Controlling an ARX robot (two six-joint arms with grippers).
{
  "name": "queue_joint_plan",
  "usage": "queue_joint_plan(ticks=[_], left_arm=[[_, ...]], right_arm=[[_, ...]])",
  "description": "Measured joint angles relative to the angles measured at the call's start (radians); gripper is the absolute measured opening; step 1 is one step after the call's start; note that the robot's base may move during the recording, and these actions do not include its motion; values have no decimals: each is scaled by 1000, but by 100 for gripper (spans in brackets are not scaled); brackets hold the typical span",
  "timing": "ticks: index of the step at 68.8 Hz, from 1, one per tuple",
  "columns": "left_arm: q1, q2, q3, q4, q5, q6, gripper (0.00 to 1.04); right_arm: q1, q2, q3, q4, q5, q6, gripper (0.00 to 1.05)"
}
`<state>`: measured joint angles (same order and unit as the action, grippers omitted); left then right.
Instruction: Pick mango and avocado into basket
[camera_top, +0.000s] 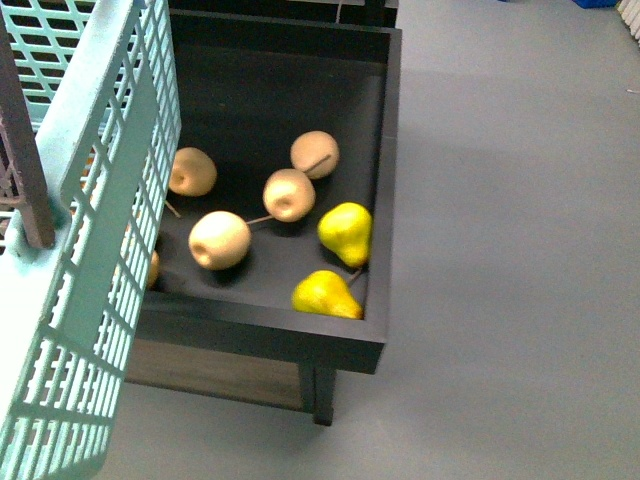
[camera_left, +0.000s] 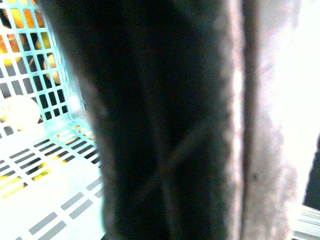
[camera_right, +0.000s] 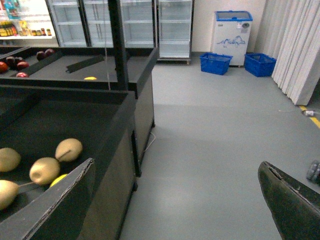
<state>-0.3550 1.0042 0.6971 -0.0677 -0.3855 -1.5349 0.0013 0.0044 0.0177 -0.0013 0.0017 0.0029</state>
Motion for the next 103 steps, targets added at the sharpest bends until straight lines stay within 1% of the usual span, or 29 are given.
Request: queue_joint_plan(ticks=[103], left_arm=[[0,0,0,0,2,2,13]], right_arm=[[0,-2,0,0,0,0,96]])
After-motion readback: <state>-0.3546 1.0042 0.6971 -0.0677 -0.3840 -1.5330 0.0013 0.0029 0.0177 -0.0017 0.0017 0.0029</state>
